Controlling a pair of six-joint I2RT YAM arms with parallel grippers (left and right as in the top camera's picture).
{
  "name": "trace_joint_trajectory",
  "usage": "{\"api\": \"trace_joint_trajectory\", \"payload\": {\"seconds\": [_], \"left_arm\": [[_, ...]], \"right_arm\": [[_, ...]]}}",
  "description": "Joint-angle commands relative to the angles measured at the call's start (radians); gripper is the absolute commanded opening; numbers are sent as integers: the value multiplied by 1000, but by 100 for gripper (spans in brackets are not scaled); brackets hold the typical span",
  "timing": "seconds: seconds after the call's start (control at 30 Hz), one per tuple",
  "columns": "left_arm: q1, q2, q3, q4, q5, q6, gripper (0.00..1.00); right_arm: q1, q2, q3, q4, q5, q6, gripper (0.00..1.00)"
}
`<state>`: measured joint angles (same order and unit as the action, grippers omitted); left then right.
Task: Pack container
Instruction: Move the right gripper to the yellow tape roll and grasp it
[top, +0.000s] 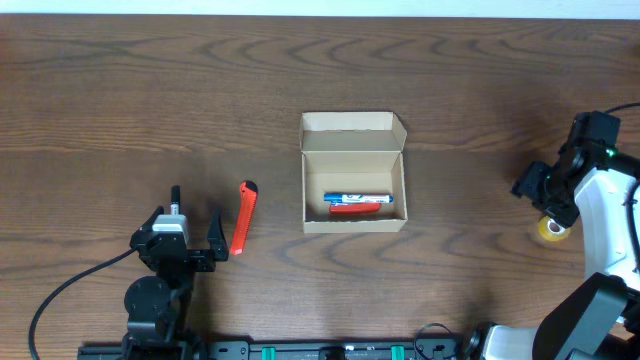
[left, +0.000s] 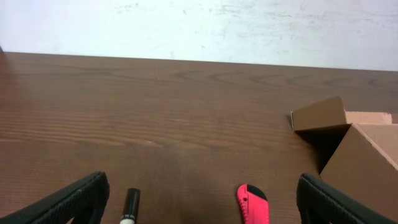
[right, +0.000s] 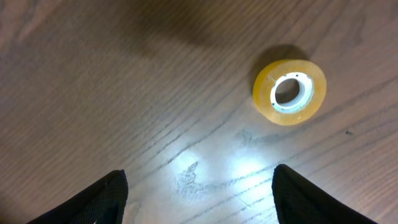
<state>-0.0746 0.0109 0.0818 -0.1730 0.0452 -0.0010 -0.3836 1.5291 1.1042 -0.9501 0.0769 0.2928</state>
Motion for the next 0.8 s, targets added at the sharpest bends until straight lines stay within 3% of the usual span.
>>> {"api": "trace_joint_trajectory", "payload": {"seconds": [0.0, 0.27, 0.77], "left_arm": [[3, -5, -31, -8, 4, -8, 95], [3, -5, -31, -8, 4, -8, 95], [3, -5, -31, -8, 4, -8, 95]], "right_arm": [[-47, -3, -4, 11, 1, -21, 69], [-123, 56, -4, 34, 1, -31, 69], [-135, 183, -5, 107, 2, -24, 70]]}}
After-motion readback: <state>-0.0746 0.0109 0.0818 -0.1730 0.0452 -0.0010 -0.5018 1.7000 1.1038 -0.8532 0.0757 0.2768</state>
